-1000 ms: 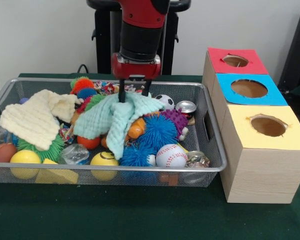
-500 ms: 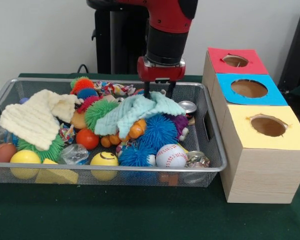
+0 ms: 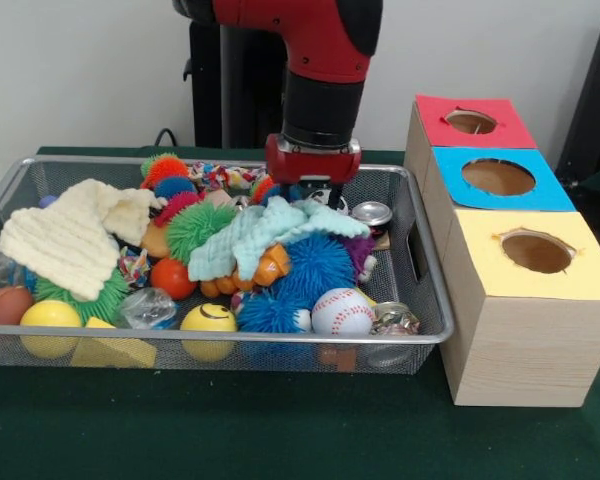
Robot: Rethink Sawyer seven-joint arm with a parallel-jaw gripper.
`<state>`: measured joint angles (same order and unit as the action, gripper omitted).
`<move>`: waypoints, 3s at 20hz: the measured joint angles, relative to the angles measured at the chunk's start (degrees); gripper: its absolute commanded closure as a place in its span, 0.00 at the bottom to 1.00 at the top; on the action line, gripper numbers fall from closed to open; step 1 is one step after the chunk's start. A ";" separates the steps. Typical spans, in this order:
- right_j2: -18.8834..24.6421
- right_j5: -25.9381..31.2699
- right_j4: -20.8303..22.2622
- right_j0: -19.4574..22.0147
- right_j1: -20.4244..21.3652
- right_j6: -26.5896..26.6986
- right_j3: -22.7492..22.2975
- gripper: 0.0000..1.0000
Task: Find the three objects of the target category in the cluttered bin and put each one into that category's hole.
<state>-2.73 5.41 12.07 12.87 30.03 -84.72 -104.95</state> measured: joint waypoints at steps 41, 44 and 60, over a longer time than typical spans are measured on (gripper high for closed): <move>22.28 7.20 14.97 29.46 -3.40 0.00 8.64 0.00; 22.43 7.20 15.14 29.31 -3.52 0.00 8.66 0.00; 12.56 6.57 12.45 13.71 -2.68 -0.55 8.68 0.00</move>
<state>9.82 11.97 24.51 26.57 27.35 -85.27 -96.27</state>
